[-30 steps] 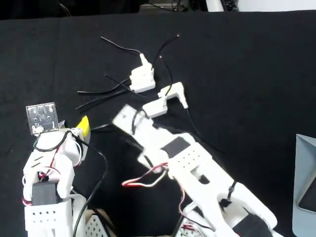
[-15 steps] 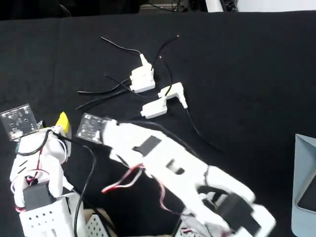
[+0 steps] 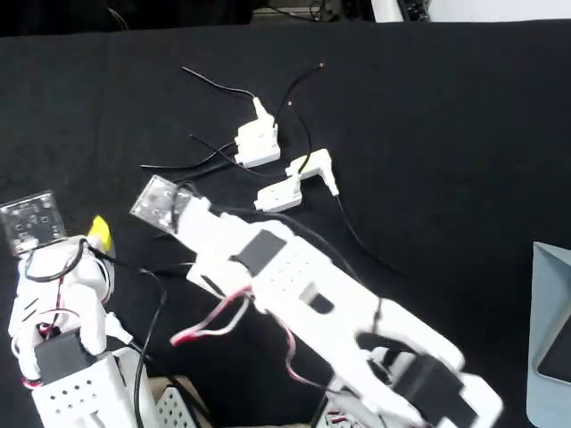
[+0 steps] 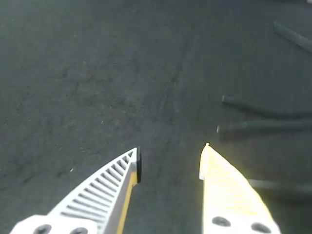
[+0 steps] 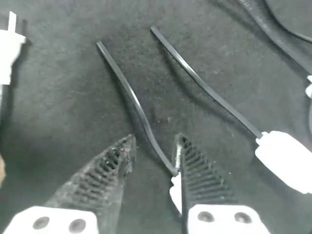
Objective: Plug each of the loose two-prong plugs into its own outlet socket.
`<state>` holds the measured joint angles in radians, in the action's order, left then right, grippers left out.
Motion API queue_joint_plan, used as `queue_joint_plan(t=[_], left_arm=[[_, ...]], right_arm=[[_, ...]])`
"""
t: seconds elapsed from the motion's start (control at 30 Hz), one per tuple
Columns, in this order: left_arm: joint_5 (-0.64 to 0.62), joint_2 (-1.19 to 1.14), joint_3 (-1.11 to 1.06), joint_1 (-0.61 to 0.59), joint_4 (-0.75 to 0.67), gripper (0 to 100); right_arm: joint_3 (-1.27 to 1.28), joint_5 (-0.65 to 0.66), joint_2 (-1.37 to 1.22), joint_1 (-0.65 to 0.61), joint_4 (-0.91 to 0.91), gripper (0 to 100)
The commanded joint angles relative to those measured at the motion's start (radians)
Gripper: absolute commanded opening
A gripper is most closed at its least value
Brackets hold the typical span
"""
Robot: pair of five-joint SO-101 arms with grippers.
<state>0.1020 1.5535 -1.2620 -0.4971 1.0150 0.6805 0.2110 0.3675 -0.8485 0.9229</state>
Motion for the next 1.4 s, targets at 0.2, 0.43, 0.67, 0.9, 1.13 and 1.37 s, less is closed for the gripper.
queue_joint_plan(t=[0.2, 0.43, 0.67, 0.9, 1.13, 1.37], left_arm=[[0.199, -0.338, 0.278, 0.001, 0.253, 29], [0.408, -0.672, 0.469, 0.007, 0.396, 29], [0.580, -0.718, 0.401, 0.119, 0.446, 29], [0.611, -0.727, 0.251, 0.147, 0.414, 29], [0.503, -0.727, 0.163, 0.081, 0.381, 29], [0.305, -0.718, 0.170, 0.001, 0.327, 28]], right_arm=[[0.139, -0.239, 0.249, 0.169, 0.086, 22.1], [0.168, -0.313, 0.255, 0.373, 0.077, 22.3], [0.176, -0.348, 0.255, 0.462, 0.077, 22.3], [0.208, -0.347, 0.255, 0.462, 0.041, 22.2], [0.289, -0.342, 0.255, 0.459, -0.080, 22.1], [0.292, -0.344, 0.255, 0.457, -0.081, 22.1]])
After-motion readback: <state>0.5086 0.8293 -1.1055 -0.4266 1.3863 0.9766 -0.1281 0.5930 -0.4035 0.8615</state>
